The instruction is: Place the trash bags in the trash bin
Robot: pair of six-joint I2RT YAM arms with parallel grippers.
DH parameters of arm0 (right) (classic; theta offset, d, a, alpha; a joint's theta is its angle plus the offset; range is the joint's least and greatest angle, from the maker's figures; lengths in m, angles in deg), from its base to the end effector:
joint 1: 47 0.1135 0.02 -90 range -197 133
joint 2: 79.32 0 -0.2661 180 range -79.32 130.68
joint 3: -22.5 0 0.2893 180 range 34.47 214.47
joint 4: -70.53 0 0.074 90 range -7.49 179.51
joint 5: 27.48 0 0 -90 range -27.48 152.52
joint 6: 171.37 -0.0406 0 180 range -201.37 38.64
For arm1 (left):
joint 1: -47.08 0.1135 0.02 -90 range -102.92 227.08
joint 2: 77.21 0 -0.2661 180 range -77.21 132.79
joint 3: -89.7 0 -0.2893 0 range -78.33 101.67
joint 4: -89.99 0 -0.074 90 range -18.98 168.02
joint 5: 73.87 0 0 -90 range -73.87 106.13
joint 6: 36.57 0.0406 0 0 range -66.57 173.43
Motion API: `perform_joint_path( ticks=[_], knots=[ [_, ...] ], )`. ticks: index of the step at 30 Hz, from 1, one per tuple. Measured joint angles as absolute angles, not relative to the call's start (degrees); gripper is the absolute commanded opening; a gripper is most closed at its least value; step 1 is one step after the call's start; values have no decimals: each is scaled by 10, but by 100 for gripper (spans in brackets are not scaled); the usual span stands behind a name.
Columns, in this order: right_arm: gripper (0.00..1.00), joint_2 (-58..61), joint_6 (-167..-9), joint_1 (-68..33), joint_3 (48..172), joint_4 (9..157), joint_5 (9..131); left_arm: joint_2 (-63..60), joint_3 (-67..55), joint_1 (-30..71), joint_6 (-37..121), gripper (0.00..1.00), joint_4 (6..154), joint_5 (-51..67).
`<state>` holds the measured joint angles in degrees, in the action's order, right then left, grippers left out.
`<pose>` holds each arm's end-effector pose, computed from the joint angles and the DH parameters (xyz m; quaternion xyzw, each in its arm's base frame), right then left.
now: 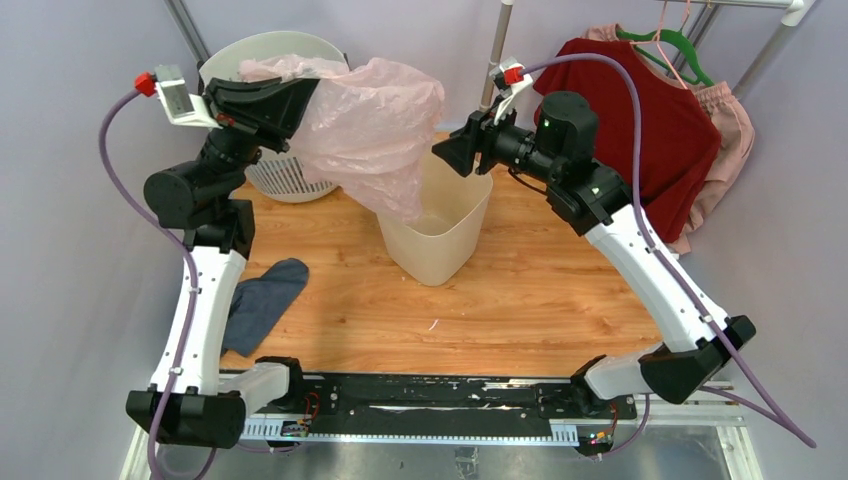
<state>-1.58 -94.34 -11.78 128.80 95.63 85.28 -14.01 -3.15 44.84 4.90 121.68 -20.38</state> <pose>0.2596 0.2025 0.5186 -0.2706 0.6316 0.4149 0.5964 0.2235 -0.0329 0.5565 0.1649 0.3756 -0.4725 0.7800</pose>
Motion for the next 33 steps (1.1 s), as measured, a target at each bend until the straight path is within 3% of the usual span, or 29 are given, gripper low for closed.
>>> perform_joint_path(
  ticks=[13, 20, 27, 33],
  knots=[
    [63, -7, -926, -147, 1251, 978, 857, -120, -166, 364, 129, 0, 1222, -193],
    [62, -16, -956, -150, 1239, 982, 981, -102, -140, 363, 139, 0, 1225, -192],
    [61, -37, -993, -77, 1150, 933, 1051, -82, -113, 356, 139, 0, 1230, -192],
    [63, -27, -994, 4, 1115, 884, 1000, -73, -108, 353, 139, 0, 1229, -192]
  ],
)
